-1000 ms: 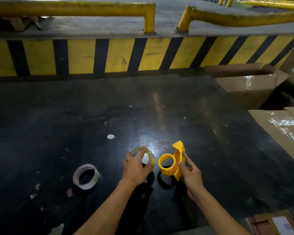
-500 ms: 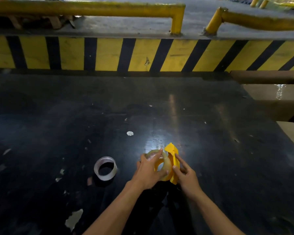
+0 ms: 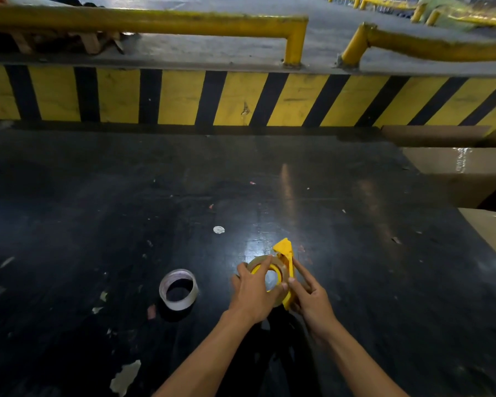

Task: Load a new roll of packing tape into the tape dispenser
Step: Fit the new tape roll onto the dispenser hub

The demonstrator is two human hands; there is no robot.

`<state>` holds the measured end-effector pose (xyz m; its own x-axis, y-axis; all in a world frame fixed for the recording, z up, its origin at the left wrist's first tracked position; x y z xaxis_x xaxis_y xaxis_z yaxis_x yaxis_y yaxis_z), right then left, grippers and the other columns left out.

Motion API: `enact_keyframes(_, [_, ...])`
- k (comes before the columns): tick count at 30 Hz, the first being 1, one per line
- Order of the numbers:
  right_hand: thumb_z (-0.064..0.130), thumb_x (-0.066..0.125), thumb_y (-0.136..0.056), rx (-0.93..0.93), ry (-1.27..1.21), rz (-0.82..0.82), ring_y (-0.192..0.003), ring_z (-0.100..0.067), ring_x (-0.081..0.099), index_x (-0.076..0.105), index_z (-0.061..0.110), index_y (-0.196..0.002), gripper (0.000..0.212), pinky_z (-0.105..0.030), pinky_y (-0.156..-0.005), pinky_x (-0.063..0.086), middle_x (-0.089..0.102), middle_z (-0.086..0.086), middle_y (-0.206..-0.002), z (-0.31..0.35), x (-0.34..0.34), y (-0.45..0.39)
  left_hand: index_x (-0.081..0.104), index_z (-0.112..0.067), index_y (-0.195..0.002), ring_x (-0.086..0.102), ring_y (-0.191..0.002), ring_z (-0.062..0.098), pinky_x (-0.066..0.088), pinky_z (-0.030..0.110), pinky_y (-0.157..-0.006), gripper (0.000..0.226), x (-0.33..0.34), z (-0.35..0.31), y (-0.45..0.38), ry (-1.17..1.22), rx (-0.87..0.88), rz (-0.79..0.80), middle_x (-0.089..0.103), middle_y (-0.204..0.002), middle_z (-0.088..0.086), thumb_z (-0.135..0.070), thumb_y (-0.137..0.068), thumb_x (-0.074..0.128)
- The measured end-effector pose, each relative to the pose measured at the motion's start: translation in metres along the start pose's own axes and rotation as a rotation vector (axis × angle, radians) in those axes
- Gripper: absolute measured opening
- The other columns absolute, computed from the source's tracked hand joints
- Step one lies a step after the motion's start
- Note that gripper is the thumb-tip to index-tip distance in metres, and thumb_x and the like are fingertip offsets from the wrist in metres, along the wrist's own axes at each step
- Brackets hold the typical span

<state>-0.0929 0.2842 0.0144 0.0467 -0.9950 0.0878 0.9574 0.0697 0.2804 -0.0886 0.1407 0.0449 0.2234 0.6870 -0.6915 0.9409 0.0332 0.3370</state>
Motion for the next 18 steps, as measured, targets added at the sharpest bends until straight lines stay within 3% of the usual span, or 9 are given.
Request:
enact_keyframes(2, [0.015,0.058,-0.096,-0.017,-0.043,-0.005,-0.076,-0.028,0.058,0.055,0.036,-0.136,0.046,-0.042,-0.073,0.052,0.066,-0.019,-0.081,0.004,0.003,0.001,0.03,-0.042,-0.15,0.033,-0.129,0.04,0.039,0.047,-0.109,0.061,-0.007,-0.001,-0.002,-0.005,0.001,-0.07,0.025,-0.143,0.012,-0.044,-0.095,0.056])
enact_keyframes(5, [0.016,0.057,-0.097,-0.045,-0.078,-0.036,-0.083,-0.028,0.065,0.054,0.044,-0.133,0.046,-0.048,-0.081,0.057,0.068,-0.031,-0.088,0.009,0.005,0.001,0.037,-0.039,-0.147,0.037,-0.12,0.035,0.044,0.042,-0.103,0.061,-0.018,-0.006,-0.002,-0.016,0.038,-0.147,0.03,-0.133,0.01,-0.012,-0.095,0.052])
enact_keyframes(7, [0.018,0.057,-0.098,-0.045,-0.088,-0.044,-0.096,-0.024,0.072,0.054,0.052,-0.128,0.045,-0.05,-0.088,0.058,0.077,-0.016,-0.099,0.011,0.007,0.001,0.041,-0.039,-0.145,0.038,-0.114,0.031,0.045,0.038,-0.099,0.068,-0.024,-0.008,-0.002,-0.001,0.056,-0.182,0.031,-0.12,0.004,0.0,-0.09,0.047])
enact_keyframes(12, [0.019,0.058,-0.097,-0.056,-0.125,-0.045,-0.103,-0.026,0.073,0.052,0.049,-0.13,0.046,-0.051,-0.091,0.056,0.079,-0.001,-0.103,0.02,0.012,-0.002,0.047,-0.04,-0.138,0.038,-0.112,0.027,0.042,0.03,-0.091,0.066,-0.036,-0.015,-0.003,0.037,0.097,-0.239,0.028,-0.113,0.0,0.001,-0.087,0.05])
enact_keyframes(18, [0.003,0.06,-0.092,-0.022,-0.28,-0.065,-0.111,-0.038,0.067,0.042,0.036,-0.142,0.063,-0.057,-0.098,0.051,0.068,-0.011,-0.123,0.029,0.011,-0.003,0.039,-0.028,-0.151,0.046,-0.112,0.029,0.04,0.029,-0.095,0.064,-0.051,-0.042,0.004,0.098,0.333,-0.378,0.046,-0.132,0.007,-0.003,-0.092,0.047])
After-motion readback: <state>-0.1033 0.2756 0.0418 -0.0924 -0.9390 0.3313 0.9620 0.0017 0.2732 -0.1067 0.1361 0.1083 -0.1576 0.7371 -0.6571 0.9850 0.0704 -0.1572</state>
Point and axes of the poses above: each hand's wrist, its own y-axis away from the middle knuckle, its own x-axis out of the palm, z = x × y, the point moved 8 cm from there along -y, towards the middle knuckle
